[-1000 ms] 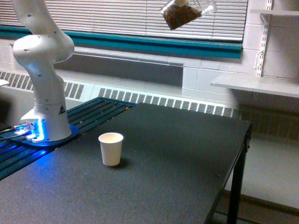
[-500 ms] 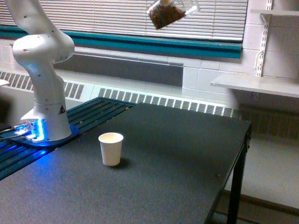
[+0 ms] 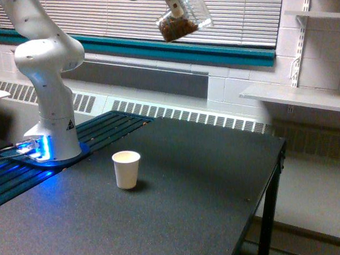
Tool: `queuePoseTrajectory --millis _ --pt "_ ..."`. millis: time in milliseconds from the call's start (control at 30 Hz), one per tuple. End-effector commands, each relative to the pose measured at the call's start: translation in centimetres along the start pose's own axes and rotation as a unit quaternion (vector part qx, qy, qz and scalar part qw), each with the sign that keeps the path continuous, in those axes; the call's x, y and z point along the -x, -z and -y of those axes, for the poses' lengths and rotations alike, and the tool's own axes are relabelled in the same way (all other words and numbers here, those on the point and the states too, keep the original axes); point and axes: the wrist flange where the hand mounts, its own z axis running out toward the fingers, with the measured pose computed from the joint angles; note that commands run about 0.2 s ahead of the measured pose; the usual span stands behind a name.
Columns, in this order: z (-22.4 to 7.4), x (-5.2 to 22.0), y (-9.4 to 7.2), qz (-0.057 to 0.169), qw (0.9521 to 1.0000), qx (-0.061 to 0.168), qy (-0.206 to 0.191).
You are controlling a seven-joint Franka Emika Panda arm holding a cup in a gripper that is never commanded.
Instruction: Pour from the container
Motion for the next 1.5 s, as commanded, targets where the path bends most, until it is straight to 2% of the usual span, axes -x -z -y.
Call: queuePoseTrajectory --millis 33,300,567,867,1500 --pt "0.9 2.6 0.6 0.001 0.9998 0.009 -0.018" --pt "1.0 5.3 1.0 0.012 0.999 0.022 -0.036" --pt "0.3 6.7 1.8 0.018 0.9976 0.043 -0.052" --pt "-1.4 7.0 3.2 0.021 0.995 0.065 -0.072" --pt "-3.5 7.8 3.5 0.047 0.9882 0.103 -0.103"
